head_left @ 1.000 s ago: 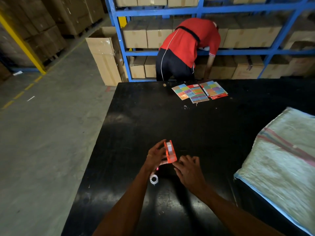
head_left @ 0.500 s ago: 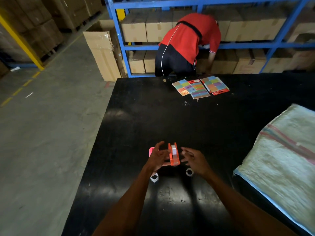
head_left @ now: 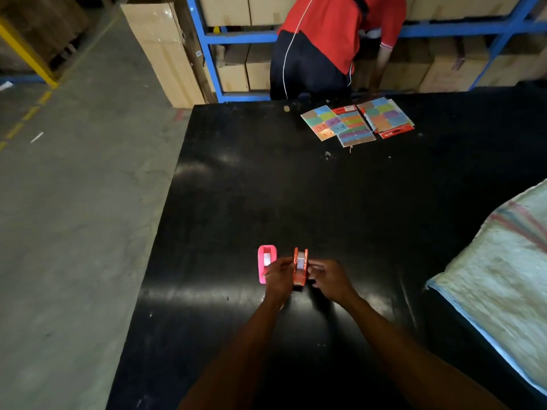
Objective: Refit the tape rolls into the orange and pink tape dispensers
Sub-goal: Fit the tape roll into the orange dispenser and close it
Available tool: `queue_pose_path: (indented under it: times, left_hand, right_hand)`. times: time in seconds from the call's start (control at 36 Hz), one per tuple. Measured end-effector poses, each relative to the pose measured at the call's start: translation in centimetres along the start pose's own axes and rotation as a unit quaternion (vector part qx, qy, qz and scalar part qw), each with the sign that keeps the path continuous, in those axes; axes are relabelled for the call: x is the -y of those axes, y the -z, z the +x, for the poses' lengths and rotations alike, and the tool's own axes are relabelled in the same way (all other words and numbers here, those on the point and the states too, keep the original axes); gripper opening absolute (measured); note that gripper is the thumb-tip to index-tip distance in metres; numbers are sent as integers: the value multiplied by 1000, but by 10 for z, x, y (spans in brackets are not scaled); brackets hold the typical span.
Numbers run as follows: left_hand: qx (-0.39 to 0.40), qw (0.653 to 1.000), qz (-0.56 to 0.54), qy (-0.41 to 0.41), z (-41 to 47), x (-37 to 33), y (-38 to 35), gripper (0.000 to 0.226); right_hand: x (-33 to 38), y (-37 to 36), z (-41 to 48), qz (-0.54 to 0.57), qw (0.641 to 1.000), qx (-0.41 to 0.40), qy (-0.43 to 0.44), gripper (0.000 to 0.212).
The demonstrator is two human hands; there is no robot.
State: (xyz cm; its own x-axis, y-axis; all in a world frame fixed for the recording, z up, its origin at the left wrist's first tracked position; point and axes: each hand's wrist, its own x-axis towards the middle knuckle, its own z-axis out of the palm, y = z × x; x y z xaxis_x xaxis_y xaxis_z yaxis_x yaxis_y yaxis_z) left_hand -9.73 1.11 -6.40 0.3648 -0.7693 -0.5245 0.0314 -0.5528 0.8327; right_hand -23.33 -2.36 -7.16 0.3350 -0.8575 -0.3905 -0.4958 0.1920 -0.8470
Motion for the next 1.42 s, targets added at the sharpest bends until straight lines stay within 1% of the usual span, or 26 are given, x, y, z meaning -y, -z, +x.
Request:
queue_pose_path:
  times: [0.08, 0.17, 0.25, 0.44, 0.61, 0.83, 0.89, 1.03, 1.08, 1.19, 1.28, 1.42]
  left_hand:
    - [-20, 1000, 5, 1, 6, 2, -4, 19]
    - [-53, 998, 30, -10, 20, 12, -8, 20]
    - [-68, 998, 18, -6, 26, 16, -12, 20]
    - [-78, 996, 40, -23, 33, 13, -15, 22]
    - [-72, 996, 53, -28, 39, 17, -13, 22]
    - [-63, 997, 44, -21, 37, 14, -14, 19]
    - [-58, 997, 49, -12, 37, 14, -13, 20]
    - [-60, 995, 83, 0, 40, 13, -12, 20]
    - [-61, 993, 100, 3, 40, 10, -11, 18]
    - [-64, 992, 109, 8, 41, 7, -7, 18]
    - [-73, 988, 134, -24, 38, 0, -2, 19]
    - [-70, 984, 152, -68, 38, 2, 19, 16]
  right_hand:
    - [-5, -4, 9, -15, 1000, 2, 11, 25]
    - [-13, -8, 20, -28, 999, 0, 34, 26]
    - [-23, -12, 29, -33, 999, -8, 28, 28]
    - [-29, -16, 39, -53, 998, -32, 9, 32]
    - [-36, -20, 42, -54, 998, -40, 4, 38]
    - [-31, -21, 38, -53, 997, -62, 15, 34]
    - [-31, -20, 37, -52, 997, -60, 15, 33]
    - [-30, -14, 37, -65, 997, -24, 14, 35]
    - [-30, -10, 37, -70, 997, -24, 10, 33]
    - [-36, -2, 39, -76, 996, -38, -29, 39]
    - [-36, 6, 37, -65, 996, -38, -40, 39]
    - [-23, 15, 29, -62, 997, -43, -27, 36]
